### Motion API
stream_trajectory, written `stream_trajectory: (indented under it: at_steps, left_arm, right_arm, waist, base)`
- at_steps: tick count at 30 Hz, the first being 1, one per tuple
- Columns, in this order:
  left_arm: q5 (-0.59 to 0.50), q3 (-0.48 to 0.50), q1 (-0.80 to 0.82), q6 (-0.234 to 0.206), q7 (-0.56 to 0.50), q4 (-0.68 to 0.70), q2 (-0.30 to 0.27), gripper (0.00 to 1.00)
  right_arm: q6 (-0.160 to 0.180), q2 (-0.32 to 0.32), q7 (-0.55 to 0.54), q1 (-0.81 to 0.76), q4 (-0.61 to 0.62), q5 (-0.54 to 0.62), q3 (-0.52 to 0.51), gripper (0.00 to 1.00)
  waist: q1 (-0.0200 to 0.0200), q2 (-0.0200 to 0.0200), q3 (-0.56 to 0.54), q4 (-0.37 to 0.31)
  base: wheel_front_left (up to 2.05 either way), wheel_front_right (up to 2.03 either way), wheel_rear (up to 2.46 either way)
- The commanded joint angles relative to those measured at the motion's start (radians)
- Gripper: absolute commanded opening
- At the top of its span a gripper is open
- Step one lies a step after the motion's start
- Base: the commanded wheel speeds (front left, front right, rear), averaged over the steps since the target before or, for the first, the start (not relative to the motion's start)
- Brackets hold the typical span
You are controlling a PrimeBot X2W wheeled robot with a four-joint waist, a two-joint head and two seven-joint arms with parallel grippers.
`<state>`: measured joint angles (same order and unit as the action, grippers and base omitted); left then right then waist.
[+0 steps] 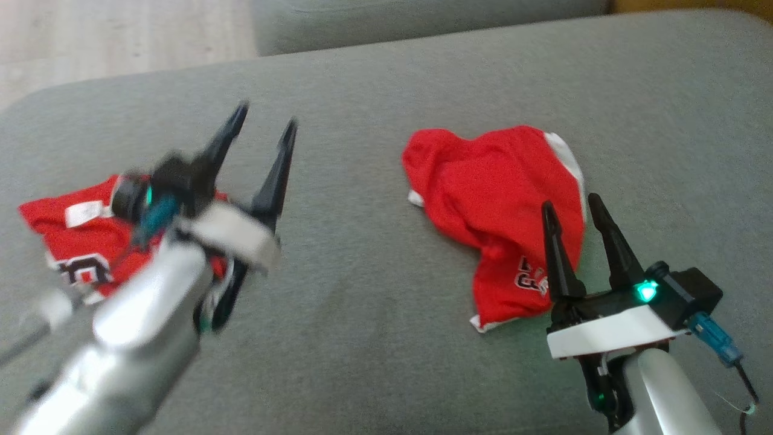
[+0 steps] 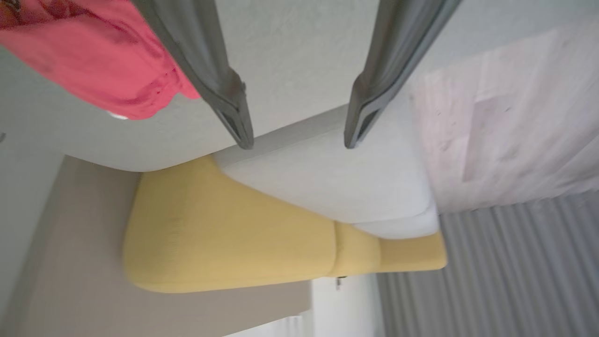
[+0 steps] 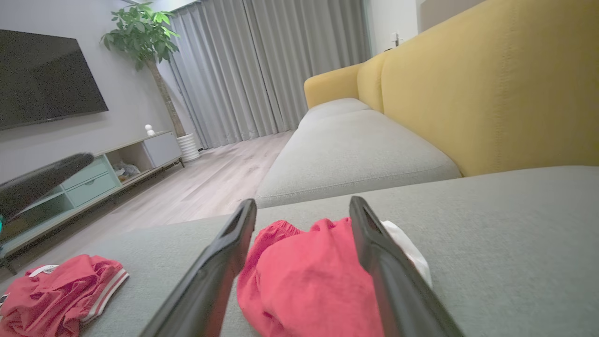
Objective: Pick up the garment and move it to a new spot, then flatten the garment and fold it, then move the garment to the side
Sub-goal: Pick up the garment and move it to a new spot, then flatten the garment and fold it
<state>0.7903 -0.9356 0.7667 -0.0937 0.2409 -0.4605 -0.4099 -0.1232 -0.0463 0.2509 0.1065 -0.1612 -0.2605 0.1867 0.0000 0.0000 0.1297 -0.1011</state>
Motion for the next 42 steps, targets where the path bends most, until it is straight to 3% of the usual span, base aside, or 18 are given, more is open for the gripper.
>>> stream_trajectory:
  at_steps: [1,7,10,18,23,28,32,42]
  left_arm:
    - [0.005,0.066,-0.035,-0.043,0.015,0.054,-0.046,1.00]
    - [-0.080,0.225,-0.317,-0.207,0.020,0.272,-0.048,1.00]
    - [-0.140,0.312,-0.457,-0.239,0.021,0.367,-0.006,1.00]
    - [-0.261,0.421,-0.563,-0.172,0.021,0.407,0.086,1.00]
    - [-0.297,0.446,-0.553,-0.124,0.021,0.380,0.121,1.00]
    - [-0.322,0.461,-0.539,-0.081,0.021,0.347,0.155,1.00]
    - [-0.343,0.471,-0.524,-0.052,0.021,0.325,0.184,1.00]
    - [-0.384,0.500,-0.503,0.000,0.021,0.295,0.236,1.00]
  right_arm:
    - [-0.008,-0.004,0.011,0.006,0.028,0.011,0.016,1.00]
    - [-0.008,-0.004,0.011,-0.020,0.026,0.027,-0.016,1.00]
    - [-0.008,-0.004,0.011,-0.030,0.023,0.034,-0.026,1.00]
    - [-0.008,-0.004,0.011,-0.014,0.010,0.064,-0.053,1.00]
    - [-0.008,-0.004,0.011,0.088,-0.051,0.086,-0.164,1.00]
    - [-0.008,-0.004,-0.046,0.257,-0.259,0.114,-0.341,1.00]
    - [-0.008,-0.004,-0.116,0.391,-0.438,0.219,-0.452,1.00]
    - [-0.008,-0.004,-0.191,0.559,-0.723,0.416,-0.590,1.00]
  waist:
    - [0.0000,0.0000,-0.030,0.049]
    - [0.0000,0.0000,-0.047,0.107]
    - [0.0000,0.0000,-0.052,0.123]
    - [0.0000,0.0000,-0.042,0.140]
    - [0.0000,0.0000,0.002,0.140]
    - [0.0000,0.0000,0.047,0.155]
    - [0.0000,0.0000,0.075,0.176]
    - [0.0000,0.0000,0.117,0.222]
  base:
    - [0.00,0.00,0.00]
    - [0.00,0.00,0.00]
    - [0.00,0.00,0.00]
    - [0.00,0.00,0.00]
    - [0.00,0.00,0.00]
    - [0.00,0.00,0.00]
    - [0.00,0.00,0.00]
    - [0.00,0.00,0.00]
